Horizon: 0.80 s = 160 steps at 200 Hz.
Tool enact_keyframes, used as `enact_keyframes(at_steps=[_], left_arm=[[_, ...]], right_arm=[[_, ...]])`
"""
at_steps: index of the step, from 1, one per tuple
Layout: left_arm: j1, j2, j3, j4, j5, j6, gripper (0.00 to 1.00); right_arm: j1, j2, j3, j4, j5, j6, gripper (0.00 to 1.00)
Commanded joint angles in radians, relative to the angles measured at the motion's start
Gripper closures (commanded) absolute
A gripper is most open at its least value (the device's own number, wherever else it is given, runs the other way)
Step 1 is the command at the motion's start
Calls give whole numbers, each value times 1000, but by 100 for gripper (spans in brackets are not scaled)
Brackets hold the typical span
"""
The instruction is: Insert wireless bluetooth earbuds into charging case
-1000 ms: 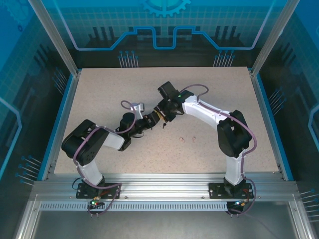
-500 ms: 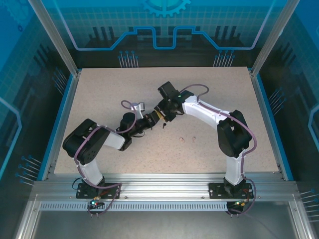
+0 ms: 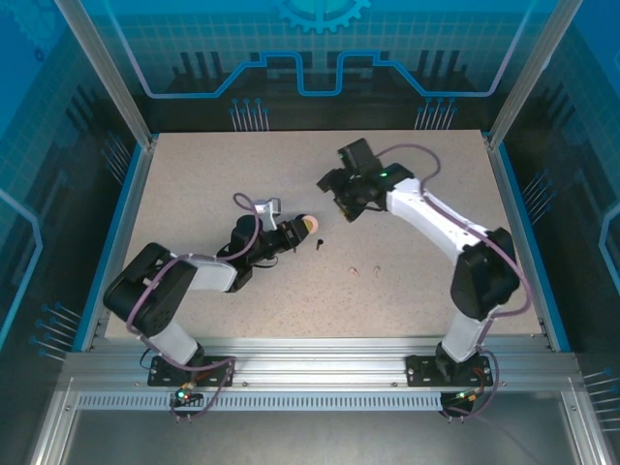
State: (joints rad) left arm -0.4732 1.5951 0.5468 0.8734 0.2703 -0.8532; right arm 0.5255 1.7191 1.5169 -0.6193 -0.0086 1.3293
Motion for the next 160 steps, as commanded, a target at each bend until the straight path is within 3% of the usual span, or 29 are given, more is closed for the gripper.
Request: enact_keyframes(at_steps=[1, 90, 137, 160], left_arm=[[6, -86, 57, -165, 84, 83, 100], [83, -132, 187, -351, 370, 164, 100], [94, -114, 278, -432, 527, 211, 100], [94, -112, 309, -462, 553, 223, 100]], right_arm=[[-40, -80, -96, 7, -28, -191, 27], [-86, -394, -540, 468, -227, -788, 28], [-90, -393, -570, 542, -506, -889, 28], [-79, -355, -545, 537, -523, -902, 30]])
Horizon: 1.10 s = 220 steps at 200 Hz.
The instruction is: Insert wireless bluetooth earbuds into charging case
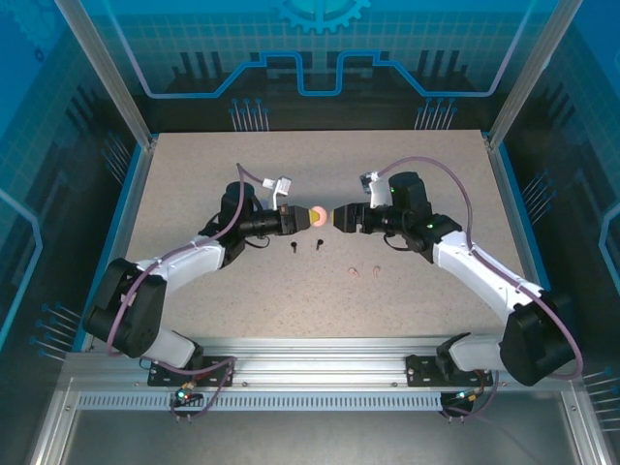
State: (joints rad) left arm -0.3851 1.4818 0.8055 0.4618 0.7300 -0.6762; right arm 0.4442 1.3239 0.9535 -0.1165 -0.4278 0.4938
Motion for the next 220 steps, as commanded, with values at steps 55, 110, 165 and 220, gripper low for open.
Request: enact_keyframes(at_steps=[55, 110, 165, 220], left_arm=[[5, 1, 62, -53, 101, 47, 100], [5, 13, 68, -41, 126, 43, 100], [5, -21, 54, -44, 129, 49, 100], [5, -31, 46, -40, 114, 53, 100]], right_arm=[[5, 87, 66, 33, -95, -57, 32], [0, 130, 82, 23, -66, -54, 36], [-69, 144, 25, 45, -39, -17, 42], [-101, 97, 4, 36, -83, 12, 44]])
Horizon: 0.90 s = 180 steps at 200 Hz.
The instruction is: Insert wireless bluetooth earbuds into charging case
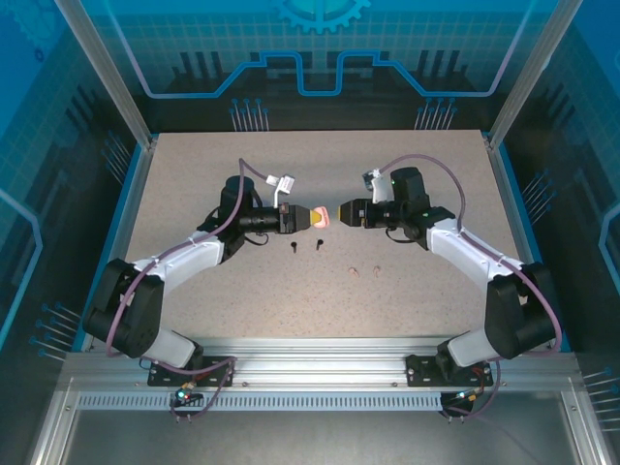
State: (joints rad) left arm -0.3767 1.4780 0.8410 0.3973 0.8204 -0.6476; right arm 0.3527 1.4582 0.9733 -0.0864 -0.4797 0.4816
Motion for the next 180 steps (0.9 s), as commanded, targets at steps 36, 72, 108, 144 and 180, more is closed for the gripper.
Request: enact_keyframes(at_steps=[36, 72, 108, 144, 180], left_arm=[[-3, -15, 9, 43, 28, 16, 100], [-4, -9, 8, 63, 28, 5, 100], [-2, -1, 7, 75, 28, -1, 100], [-3, 6, 11, 82, 33, -6, 100], [-4, 6, 10, 82, 38, -7, 100]], right_arm=[[-1, -61, 2, 25, -161, 49, 45], [26, -39, 30, 5, -164, 37, 51], [55, -8, 42, 20, -162, 44, 56], [66, 17, 51, 19, -144, 43, 58], [66, 43, 61, 28, -128, 51, 62]])
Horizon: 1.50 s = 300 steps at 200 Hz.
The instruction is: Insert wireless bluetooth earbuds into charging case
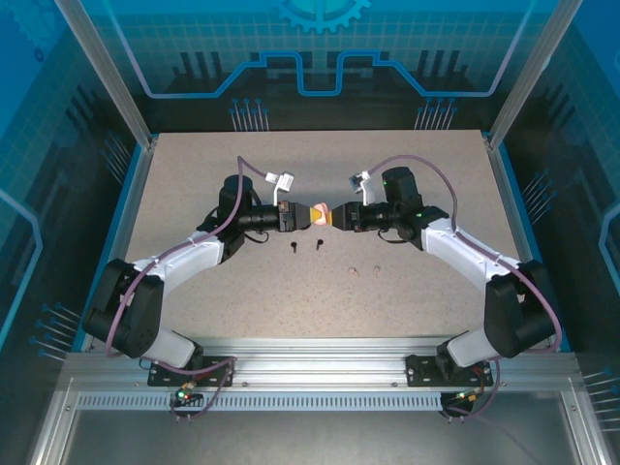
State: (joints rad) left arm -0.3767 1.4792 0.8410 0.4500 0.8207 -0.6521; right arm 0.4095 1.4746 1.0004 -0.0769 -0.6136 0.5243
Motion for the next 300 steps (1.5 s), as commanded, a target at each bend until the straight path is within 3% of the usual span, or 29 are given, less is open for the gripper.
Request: enact_keyframes(at_steps=[1, 61, 134, 173, 177, 204, 219, 245, 300], left_arm=[[-4, 5, 10, 30, 37, -4, 100], [-4, 9, -3, 46, 37, -10, 100], [-5, 18, -3, 58, 41, -17, 100], [-4, 26, 1, 26, -4, -10, 100], [-4, 26, 3, 19, -12, -7, 96], [5, 20, 29, -57, -60, 31, 35], [21, 8, 42, -100, -82, 54, 16], [59, -14, 73, -184, -98, 103, 2], [81, -45, 187, -476, -150, 293, 1]], right_arm=[[9, 28, 34, 19, 5, 8, 62], [10, 56, 56, 33, -28, 16, 68], [15, 90, 76, 61, -90, 10, 100], [13, 87, 109, -13, -27, -14, 100], [13, 87, 115, -28, -14, -18, 100], [10, 92, 176, -171, 87, -83, 100], [1, 96, 207, -241, 145, -125, 100], [-24, 116, 258, -341, 205, -195, 100], [-34, 182, 364, -504, 332, -367, 100]])
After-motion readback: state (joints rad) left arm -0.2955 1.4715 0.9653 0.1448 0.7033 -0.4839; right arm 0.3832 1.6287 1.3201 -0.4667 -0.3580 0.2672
